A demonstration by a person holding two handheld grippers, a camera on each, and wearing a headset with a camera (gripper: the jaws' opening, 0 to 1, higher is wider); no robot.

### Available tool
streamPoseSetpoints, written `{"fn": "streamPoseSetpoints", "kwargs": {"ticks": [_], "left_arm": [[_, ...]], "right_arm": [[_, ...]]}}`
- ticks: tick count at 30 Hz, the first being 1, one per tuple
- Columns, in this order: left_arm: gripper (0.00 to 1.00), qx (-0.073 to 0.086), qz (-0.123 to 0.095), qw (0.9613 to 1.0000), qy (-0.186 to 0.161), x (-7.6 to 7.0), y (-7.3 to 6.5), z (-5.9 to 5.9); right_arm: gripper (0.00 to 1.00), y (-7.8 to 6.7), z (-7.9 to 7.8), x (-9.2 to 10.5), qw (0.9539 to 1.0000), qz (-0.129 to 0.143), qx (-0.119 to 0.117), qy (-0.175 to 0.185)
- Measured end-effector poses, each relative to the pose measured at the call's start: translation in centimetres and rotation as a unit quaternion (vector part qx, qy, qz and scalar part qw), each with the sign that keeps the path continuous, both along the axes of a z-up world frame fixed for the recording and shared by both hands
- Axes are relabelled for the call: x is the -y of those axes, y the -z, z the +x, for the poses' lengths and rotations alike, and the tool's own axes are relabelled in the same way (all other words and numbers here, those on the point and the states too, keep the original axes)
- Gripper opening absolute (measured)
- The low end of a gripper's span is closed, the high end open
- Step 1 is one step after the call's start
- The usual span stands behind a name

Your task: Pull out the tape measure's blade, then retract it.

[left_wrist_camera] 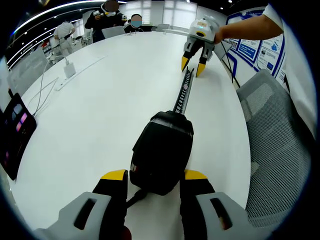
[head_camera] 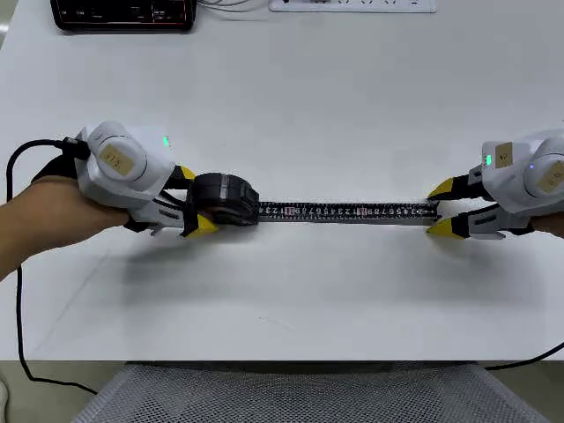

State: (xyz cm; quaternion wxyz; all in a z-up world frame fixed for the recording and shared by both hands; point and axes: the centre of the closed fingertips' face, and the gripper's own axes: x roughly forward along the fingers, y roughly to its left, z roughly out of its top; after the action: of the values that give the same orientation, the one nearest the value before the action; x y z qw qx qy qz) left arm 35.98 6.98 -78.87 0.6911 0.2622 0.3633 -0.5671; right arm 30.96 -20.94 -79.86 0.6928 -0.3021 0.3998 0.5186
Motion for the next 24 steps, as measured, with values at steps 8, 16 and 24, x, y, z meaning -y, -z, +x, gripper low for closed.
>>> {"fn": "streamPoseSetpoints", "kwargs": {"ticks": [8,16,24], "left_arm": [[0.40,-0.003,-0.005,1.0000,0.000,0.2,-0.1,-0.2],[0.40,-0.004,-0.030,0.9992,-0.027,-0.2,-1.3,0.1],[0.40,0.006,-0.070,0.9938,-0.086,-1.2,-3.1,0.7]], "right_arm": [[0.25,0.1,-0.1,0.0,1.0000,0.000,0.000,0.004],[0.28,-1.4,0.7,-1.1,0.9943,0.072,-0.008,0.078],[0.30,-2.2,0.4,-1.1,0.9893,0.093,-0.003,0.112]]}}
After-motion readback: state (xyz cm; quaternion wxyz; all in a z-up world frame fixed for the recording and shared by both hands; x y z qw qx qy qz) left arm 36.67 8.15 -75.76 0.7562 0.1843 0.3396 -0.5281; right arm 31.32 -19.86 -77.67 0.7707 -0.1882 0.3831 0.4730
